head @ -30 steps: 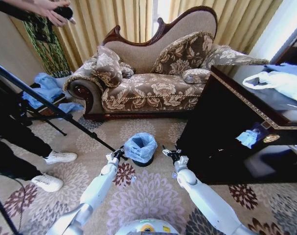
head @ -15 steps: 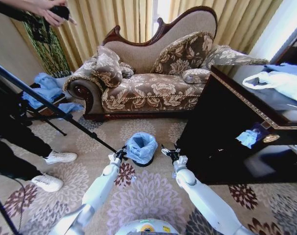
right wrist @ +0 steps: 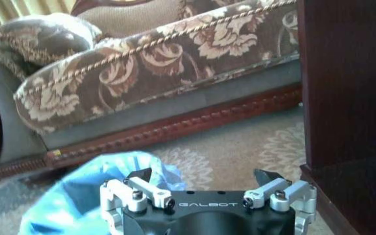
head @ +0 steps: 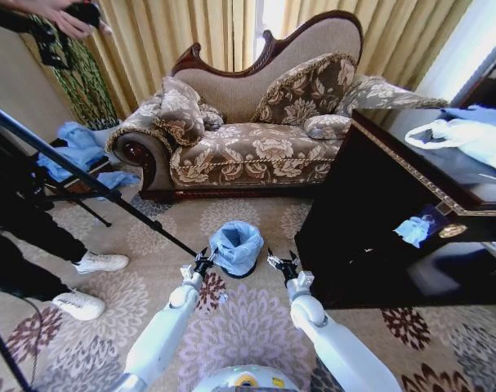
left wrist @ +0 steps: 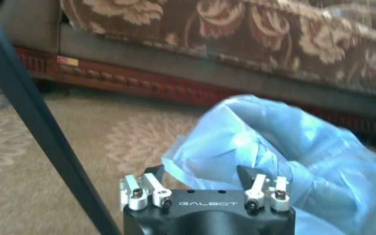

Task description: Place a garbage bag over the trash bin.

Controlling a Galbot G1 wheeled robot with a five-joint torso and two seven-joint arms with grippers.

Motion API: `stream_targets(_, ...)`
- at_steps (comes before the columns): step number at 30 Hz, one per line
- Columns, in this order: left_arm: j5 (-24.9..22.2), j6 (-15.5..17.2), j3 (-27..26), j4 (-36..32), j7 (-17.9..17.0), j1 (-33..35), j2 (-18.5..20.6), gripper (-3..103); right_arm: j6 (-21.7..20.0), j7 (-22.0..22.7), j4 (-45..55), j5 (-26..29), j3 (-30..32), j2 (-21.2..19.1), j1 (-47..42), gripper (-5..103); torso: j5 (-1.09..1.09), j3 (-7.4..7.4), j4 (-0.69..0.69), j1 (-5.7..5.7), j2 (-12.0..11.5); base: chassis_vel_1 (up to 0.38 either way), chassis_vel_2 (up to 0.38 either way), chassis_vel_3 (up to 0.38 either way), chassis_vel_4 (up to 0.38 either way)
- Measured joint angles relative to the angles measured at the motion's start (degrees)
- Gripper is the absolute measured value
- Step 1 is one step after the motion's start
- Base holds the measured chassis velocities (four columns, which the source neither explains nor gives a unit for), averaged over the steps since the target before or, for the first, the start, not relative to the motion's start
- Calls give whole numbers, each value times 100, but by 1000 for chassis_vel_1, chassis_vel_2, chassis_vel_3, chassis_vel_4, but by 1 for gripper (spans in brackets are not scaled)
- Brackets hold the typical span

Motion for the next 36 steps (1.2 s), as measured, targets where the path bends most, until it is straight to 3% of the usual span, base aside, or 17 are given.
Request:
stream_targets(1,107,251,-23,-293,-114,142,20,82,-2,13,73,14,30,-12,-48,100,-1,0,0,0,0,0,0,0,0)
stream_targets(3,197,673,-72,-710,-261,305,83,93,-2,14,175,15,108,-17,-147,100,0,0,-2,0,0,0,0,0,0)
stream_targets(7,423,932,-149,-927,-323,480,161,100,4,-4,294,-14,200,1,-323,100,0,0,-2,0,0,0,0,0,0)
stream_targets(12,621,967,-224,-1049,-278,689,230,100,10,-40,393,-65,262,-14,-475,100,0,0,-2,0,0,0,0,0,0)
stream_targets(18,19,1257,-493,-1904,-457,953,296,100,-85,85,760,89,324,-81,-431,100,-1,0,-2,0,0,0,0,0,0)
stream_targets(20,-585,1763,-580,-2608,-1032,944,361,100,-186,260,844,218,222,-72,-242,101,-1,0,-1,0,0,0,0,0,0)
stream_targets(21,-585,1763,-580,-2608,-1032,944,361,100,-186,260,844,218,222,-72,-242,101,-1,0,-1,0,0,0,0,0,0)
stream_targets(23,-1286,2353,-635,-3211,-1698,854,432,100,-235,369,811,288,86,-18,-77,98,-1,0,-1,0,0,0,0,0,0)
stream_targets(25,-1872,2921,-681,-3711,-2226,718,548,100,-253,401,727,294,-3,41,45,90,0,1,-1,1,0,0,0,0,0)
stream_targets(26,-1872,2921,-681,-3711,-2226,718,548,100,-253,401,727,294,-3,41,45,90,0,1,-1,1,0,0,0,0,0)
stream_targets(28,-2228,3377,-693,-4066,-2600,591,705,100,-289,401,711,341,-52,74,133,83,-1,1,-2,1,0,0,0,0,0)
stream_targets(29,-2446,3714,-693,-4301,-2953,499,824,100,-307,368,711,396,-74,73,176,79,-1,1,-2,1,0,0,0,0,0)
stream_targets(30,-2446,3714,-693,-4301,-2953,499,824,100,-307,368,711,396,-74,73,176,79,-1,1,-2,1,0,0,0,0,0)
stream_targets(32,-2660,4259,-691,-4649,-3499,408,1010,100,-336,118,610,480,-106,60,249,75,-1,1,-4,1,0,0,0,0,0)
stream_targets(36,-2304,4454,-676,-4909,-3669,549,1232,100,-322,-290,302,411,-194,107,404,63,-1,1,-3,1,0,0,0,0,0)
